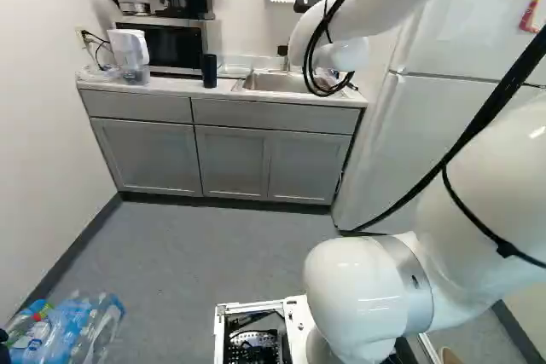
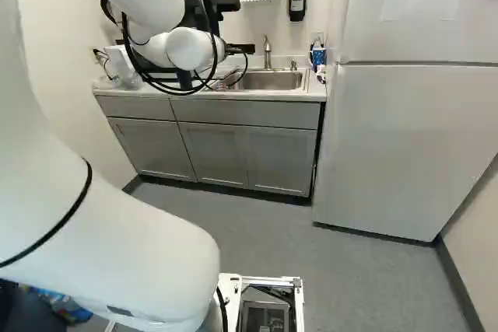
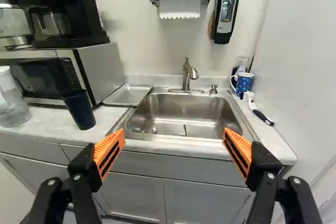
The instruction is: Rinse the cup and place it in the tray
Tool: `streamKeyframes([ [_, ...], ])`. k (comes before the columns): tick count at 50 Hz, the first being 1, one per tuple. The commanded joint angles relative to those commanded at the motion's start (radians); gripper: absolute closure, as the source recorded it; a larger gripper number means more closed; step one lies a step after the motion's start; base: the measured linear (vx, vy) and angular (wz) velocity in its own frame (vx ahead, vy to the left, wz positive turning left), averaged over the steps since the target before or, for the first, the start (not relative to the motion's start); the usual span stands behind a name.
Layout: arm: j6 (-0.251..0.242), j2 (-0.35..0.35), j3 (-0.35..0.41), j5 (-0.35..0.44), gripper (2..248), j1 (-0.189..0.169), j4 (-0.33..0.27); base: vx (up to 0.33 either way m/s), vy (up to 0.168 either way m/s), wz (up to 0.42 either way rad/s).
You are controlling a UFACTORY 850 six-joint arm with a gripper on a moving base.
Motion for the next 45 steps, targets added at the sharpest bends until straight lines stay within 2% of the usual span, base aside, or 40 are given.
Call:
streamKeyframes([
  [32,0.0,-0.023,-0.087,-0.03,3,0.001,0.0,0.0,0.0,0.0],
  [45,0.0,-0.02,-0.093,-0.03,3,0.001,0.0,0.0,0.0,0.0],
])
